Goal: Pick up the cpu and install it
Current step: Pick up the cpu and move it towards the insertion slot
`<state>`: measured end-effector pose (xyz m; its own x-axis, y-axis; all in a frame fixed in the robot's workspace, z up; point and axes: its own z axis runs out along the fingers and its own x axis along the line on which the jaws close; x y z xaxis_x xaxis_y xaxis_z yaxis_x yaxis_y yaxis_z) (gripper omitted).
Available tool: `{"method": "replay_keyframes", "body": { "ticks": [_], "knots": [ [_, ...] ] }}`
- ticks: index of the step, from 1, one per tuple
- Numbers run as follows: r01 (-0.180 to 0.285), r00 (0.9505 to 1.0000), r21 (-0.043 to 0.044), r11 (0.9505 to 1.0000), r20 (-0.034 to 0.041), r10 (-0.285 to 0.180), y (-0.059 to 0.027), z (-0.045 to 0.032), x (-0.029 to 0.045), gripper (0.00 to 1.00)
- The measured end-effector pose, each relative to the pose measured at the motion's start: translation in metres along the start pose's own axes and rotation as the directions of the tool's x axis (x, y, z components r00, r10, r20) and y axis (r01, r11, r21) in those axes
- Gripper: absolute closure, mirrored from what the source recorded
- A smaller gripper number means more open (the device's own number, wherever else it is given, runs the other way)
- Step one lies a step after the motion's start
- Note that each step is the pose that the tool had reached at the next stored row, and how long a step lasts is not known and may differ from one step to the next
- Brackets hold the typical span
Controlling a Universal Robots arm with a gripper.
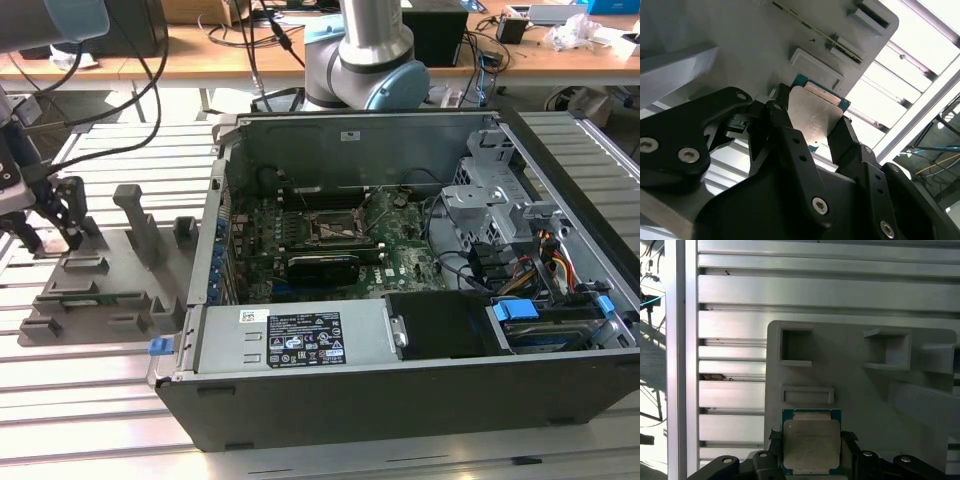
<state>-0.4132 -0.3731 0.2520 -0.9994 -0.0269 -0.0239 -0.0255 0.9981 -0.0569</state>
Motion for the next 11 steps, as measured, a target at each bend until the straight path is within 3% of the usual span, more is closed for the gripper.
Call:
{"method": "replay_keyframes", "body": {
  "ticks": [11],
  "knots": [
    [0.000,1.0000,0.0000,1.0000,0.0001,0.000,-0.0012,-0.0219,-0.0005,0.45]
  ]
}}
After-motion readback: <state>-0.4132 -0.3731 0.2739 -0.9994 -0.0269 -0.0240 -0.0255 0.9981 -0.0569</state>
